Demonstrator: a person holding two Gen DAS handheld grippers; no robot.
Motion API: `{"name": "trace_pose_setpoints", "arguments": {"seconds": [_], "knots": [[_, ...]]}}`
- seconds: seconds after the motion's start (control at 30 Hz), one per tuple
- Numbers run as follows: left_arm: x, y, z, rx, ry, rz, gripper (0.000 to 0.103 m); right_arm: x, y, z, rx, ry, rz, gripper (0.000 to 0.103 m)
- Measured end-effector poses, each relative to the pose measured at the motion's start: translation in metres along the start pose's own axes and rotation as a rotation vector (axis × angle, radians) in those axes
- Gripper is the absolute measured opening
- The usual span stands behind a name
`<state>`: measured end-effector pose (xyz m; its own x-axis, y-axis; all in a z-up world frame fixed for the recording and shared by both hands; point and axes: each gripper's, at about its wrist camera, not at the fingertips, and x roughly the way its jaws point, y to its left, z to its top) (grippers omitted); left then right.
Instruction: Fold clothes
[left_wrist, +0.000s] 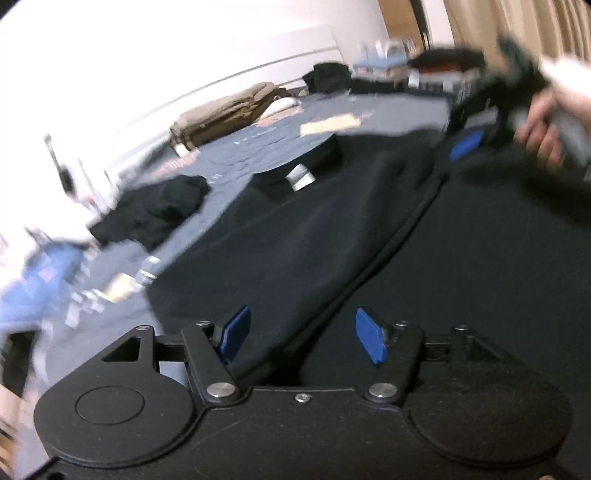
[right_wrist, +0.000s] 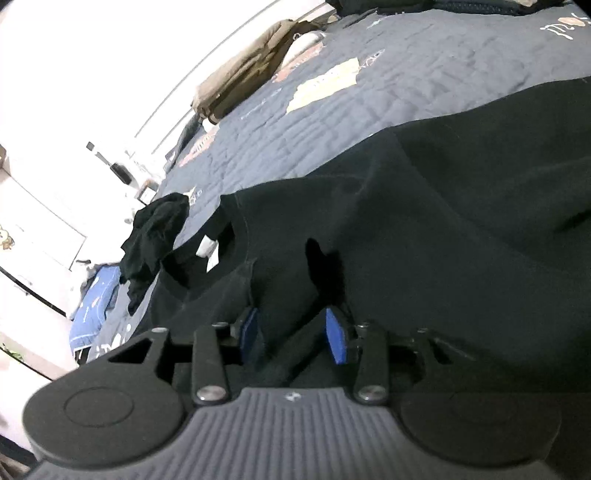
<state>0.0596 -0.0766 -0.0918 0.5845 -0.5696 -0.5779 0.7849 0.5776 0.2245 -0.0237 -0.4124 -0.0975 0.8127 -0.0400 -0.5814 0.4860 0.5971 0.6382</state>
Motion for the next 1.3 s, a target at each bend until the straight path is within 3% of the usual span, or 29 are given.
{"name": "trace_pose_setpoints", "arguments": {"seconds": [0.07, 0.23, 0.5, 0.6, 0.8, 0.9, 1.2, 1.3], "knots": [[0.001, 0.009, 0.002, -0.138, -0.004, -0.075, 0.064, 0.011, -0.008, 0.005, 0.064, 0.016, 0.012, 0.042], [0.004, 0.023, 0.002, -0.343, -0.015, -0.179, 0.064, 0.031, -0.026, 0.005, 0.29, 0.065, 0.071, 0.045], [0.003, 0.015, 0.003, -0.297, -0.024, -0.149, 0.064, 0.026, -0.041, -0.003, 0.536, 0.003, 0.084, 0.049], [0.001, 0.014, 0.003, -0.292, -0.036, -0.15, 0.064, 0.024, -0.038, 0.002, 0.461, -0.02, 0.051, 0.051], [0.001, 0.013, 0.002, -0.276, -0.043, -0.142, 0.065, 0.048, -0.017, 0.014, 0.259, 0.036, 0.006, 0.05], [0.003, 0.013, 0.001, -0.267, -0.035, -0.129, 0.065, 0.05, -0.007, 0.016, 0.225, 0.033, 0.02, 0.006], [0.0, 0.014, 0.003, -0.268, -0.046, -0.134, 0.065, -0.013, 0.003, 0.035, 0.219, -0.034, 0.107, 0.005], [0.0, 0.014, 0.002, -0.257, -0.042, -0.121, 0.065, -0.006, 0.007, 0.04, 0.151, 0.064, 0.045, 0.005]]}}
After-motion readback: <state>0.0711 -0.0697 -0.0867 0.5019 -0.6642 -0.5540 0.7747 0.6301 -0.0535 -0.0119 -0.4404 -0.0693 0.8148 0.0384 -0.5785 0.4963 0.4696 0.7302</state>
